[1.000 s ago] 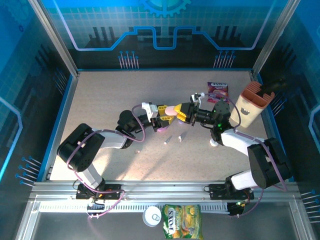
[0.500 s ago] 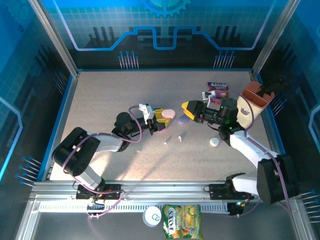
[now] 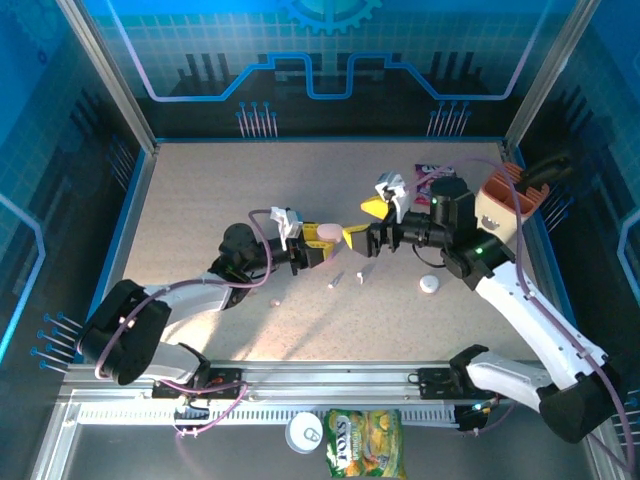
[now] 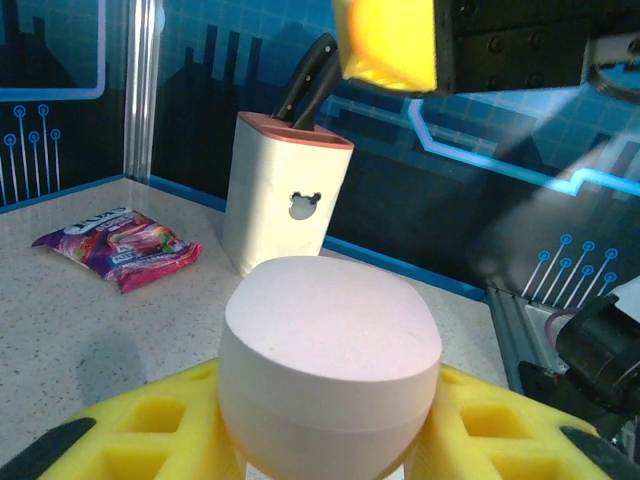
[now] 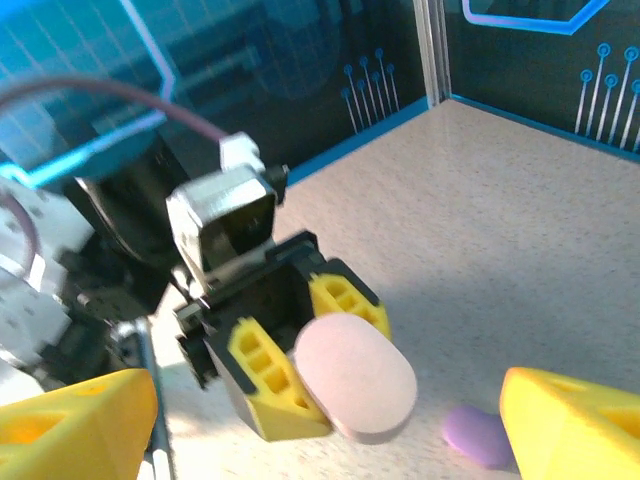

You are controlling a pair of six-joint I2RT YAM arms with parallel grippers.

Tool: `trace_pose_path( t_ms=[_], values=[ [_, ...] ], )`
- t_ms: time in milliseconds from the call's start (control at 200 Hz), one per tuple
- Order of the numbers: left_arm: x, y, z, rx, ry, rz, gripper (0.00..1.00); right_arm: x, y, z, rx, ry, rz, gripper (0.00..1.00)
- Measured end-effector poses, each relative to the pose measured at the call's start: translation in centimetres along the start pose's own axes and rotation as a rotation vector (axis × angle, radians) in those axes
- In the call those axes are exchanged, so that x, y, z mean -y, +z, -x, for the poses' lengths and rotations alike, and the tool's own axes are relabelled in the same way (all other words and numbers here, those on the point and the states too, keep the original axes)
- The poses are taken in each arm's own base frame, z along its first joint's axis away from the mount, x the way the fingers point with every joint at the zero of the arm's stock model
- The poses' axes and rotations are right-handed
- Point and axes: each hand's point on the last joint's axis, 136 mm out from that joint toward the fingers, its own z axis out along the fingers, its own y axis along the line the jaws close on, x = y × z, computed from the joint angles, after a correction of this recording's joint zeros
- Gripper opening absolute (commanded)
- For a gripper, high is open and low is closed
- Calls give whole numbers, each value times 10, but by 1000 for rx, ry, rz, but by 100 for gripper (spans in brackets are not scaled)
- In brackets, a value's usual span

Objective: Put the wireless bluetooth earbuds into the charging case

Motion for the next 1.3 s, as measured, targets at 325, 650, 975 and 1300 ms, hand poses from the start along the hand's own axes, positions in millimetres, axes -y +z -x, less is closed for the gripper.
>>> trace_pose_path(
  t_ms=[325, 650, 975, 1300],
  values=[
    [9, -2, 3, -5, -16, -33, 40, 15, 29, -35, -144, -180, -117, 91],
    [10, -3, 3, -14, -30, -31, 40, 25, 32, -39, -166, -217, -158, 90],
    [4, -6, -5, -38, -38, -9, 40, 31, 39, -43, -181, -228, -179, 90],
    [5, -9, -14, -59, -39, -16, 39, 42, 42, -23, -103, -223, -244, 89]
  ],
)
